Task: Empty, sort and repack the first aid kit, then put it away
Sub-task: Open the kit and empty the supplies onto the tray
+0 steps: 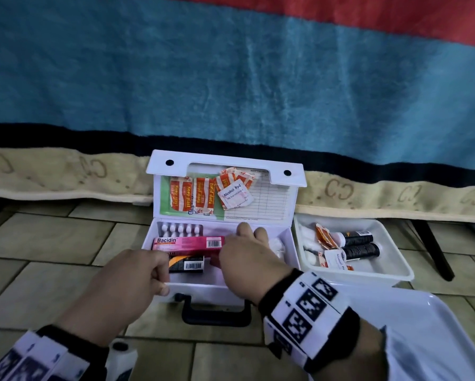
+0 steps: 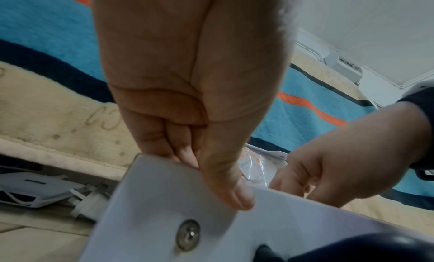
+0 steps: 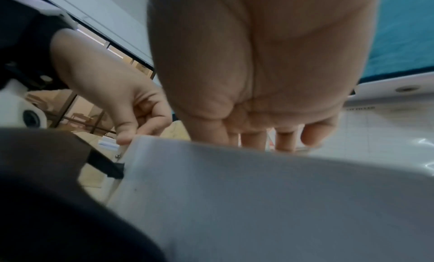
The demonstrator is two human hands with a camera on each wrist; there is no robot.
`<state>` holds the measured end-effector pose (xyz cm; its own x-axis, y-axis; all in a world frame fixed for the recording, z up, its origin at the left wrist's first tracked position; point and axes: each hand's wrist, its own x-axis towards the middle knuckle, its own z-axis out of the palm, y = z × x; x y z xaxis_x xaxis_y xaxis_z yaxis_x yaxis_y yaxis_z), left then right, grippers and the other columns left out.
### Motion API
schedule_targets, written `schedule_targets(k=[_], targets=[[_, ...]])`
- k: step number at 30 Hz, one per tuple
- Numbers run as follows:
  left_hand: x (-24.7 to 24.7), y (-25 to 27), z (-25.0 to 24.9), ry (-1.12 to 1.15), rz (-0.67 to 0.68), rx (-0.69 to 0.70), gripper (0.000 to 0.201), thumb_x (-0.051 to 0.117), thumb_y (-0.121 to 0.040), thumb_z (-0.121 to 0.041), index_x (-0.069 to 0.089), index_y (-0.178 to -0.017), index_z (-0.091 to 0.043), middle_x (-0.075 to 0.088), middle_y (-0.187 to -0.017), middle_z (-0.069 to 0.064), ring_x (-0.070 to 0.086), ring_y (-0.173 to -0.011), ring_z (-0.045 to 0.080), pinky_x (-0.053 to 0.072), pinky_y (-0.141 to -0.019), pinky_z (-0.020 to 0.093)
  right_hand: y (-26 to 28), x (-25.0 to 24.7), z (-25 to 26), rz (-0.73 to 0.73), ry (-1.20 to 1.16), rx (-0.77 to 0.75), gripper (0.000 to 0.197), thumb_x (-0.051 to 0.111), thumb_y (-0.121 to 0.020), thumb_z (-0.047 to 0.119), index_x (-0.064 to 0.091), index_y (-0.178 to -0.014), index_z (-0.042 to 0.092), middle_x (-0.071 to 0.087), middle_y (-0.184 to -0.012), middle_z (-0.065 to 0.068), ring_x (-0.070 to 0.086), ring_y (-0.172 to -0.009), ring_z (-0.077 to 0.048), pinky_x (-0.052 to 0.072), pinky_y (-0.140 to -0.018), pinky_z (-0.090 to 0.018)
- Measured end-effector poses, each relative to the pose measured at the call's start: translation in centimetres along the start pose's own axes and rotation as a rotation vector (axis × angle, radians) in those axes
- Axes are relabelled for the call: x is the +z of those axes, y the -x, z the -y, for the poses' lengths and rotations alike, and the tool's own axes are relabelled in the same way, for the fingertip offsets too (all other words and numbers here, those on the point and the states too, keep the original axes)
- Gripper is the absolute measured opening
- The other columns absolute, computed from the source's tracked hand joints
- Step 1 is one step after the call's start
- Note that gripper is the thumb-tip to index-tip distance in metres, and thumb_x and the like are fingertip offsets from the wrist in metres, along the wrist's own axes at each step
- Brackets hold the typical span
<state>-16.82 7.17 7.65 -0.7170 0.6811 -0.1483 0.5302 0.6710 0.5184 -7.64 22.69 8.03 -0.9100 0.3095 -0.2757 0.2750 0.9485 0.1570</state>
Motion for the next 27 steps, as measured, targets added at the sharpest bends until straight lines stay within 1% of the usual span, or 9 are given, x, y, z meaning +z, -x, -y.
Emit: schedule_targets(k=[2, 4, 7, 10, 12, 16, 21, 25, 27], targets=[[0.0, 0.0, 0.0, -0.007, 0.0, 0.002, 0.029, 0.078, -0.07, -0.014, 0.055, -0.055, -0.025, 0.059, -0.058, -0.002, 0.056, -0.06, 0.009, 0.039, -0.055, 0.024, -0.1, -0.4, 0.1, 0.013, -0.005, 0.013, 0.018, 0.041, -0.084, -0.001, 0.051, -0.085, 0.014, 0.055, -0.114, -0.01, 0.031, -0.113, -0.029, 0.026, -0.092, -0.042], [0.1, 0.0, 0.0, -0.011, -0.001, -0.001, 0.031, 0.078, -0.07, -0.014, 0.055, -0.054, -0.027, 0.059, -0.059, -0.002, 0.056, -0.061, 0.009, 0.038, -0.054, 0.024, -0.4, -0.3, 0.2, 0.024, -0.009, 0.021, 0.02, 0.042, -0.085, -0.001, 0.052, -0.086, 0.016, 0.054, -0.11, -0.011, 0.032, -0.111, -0.029, 0.026, -0.092, -0.042], [0.0, -0.2, 0.0, -0.022, 0.002, -0.004, 0.03, 0.078, -0.07, -0.015, 0.055, -0.054, -0.027, 0.06, -0.06, -0.003, 0.057, -0.063, 0.009, 0.039, -0.055, 0.024, -1.2, 0.4, 0.3, 0.006, -0.118, 0.054, 0.01, 0.05, -0.087, 0.01, 0.055, -0.081, 0.016, 0.053, -0.096, -0.009, 0.033, -0.102, -0.026, 0.025, -0.087, -0.04], [0.0, -0.3, 0.0, -0.037, 0.007, 0.005, 0.028, 0.078, -0.07, -0.015, 0.056, -0.055, -0.026, 0.06, -0.06, -0.005, 0.056, -0.062, 0.008, 0.038, -0.054, 0.024, -1.5, 0.6, 0.1, -0.037, -0.173, 0.029, 0.012, 0.055, -0.089, 0.027, 0.056, -0.084, 0.016, 0.061, -0.104, -0.01, 0.041, -0.107, -0.028, 0.025, -0.092, -0.043], [0.0, -0.3, 0.1, -0.044, 0.014, 0.008, 0.029, 0.079, -0.069, -0.015, 0.056, -0.054, -0.027, 0.06, -0.06, -0.005, 0.056, -0.063, 0.008, 0.037, -0.054, 0.024, -1.6, 0.9, 0.1, -0.047, -0.174, 0.017, 0.012, 0.055, -0.09, 0.027, 0.06, -0.092, 0.016, 0.062, -0.101, -0.008, 0.045, -0.107, -0.027, 0.025, -0.094, -0.044], [0.0, -0.3, 0.0, -0.044, 0.009, 0.005, 0.03, 0.079, -0.067, -0.014, 0.056, -0.054, -0.026, 0.06, -0.059, -0.005, 0.056, -0.062, 0.008, 0.037, -0.054, 0.024, -2.2, 1.4, -0.2, -0.045, -0.137, 0.035, 0.019, 0.054, -0.089, 0.035, 0.058, -0.087, 0.017, 0.063, -0.097, -0.004, 0.05, -0.102, -0.024, 0.023, -0.096, -0.044], [0.2, -0.2, -0.1, -0.043, 0.001, 0.014, 0.028, 0.079, -0.068, -0.013, 0.057, -0.056, -0.025, 0.06, -0.061, -0.004, 0.055, -0.063, 0.007, 0.034, -0.053, 0.022, -2.0, 0.6, -0.2, -0.014, -0.155, 0.008, 0.01, 0.053, -0.089, 0.024, 0.052, -0.085, 0.016, 0.059, -0.091, -0.005, 0.053, -0.097, -0.026, 0.022, -0.104, -0.044], [0.3, -0.3, 0.2, -0.039, -0.008, -0.001, 0.031, 0.079, -0.069, -0.014, 0.054, -0.054, -0.028, 0.059, -0.06, -0.004, 0.055, -0.061, 0.007, 0.034, -0.052, 0.023, -0.7, -0.1, -1.1, -0.138, -0.456, -0.041, 0.031, 0.062, -0.08, 0.015, 0.06, -0.111, 0.018, 0.059, -0.106, -0.007, 0.056, -0.1, -0.026, 0.042, -0.093, -0.038], [0.4, -0.3, 0.3, -0.044, -0.013, -0.005, 0.032, 0.079, -0.068, -0.015, 0.054, -0.053, -0.028, 0.059, -0.058, -0.005, 0.055, -0.061, 0.008, 0.035, -0.053, 0.025, 1.0, -0.9, -2.1, -0.251, -0.716, -0.052, 0.039, 0.065, -0.074, 0.009, 0.06, -0.11, 0.022, 0.056, -0.103, -0.004, 0.056, -0.09, -0.018, 0.047, -0.08, -0.029]])
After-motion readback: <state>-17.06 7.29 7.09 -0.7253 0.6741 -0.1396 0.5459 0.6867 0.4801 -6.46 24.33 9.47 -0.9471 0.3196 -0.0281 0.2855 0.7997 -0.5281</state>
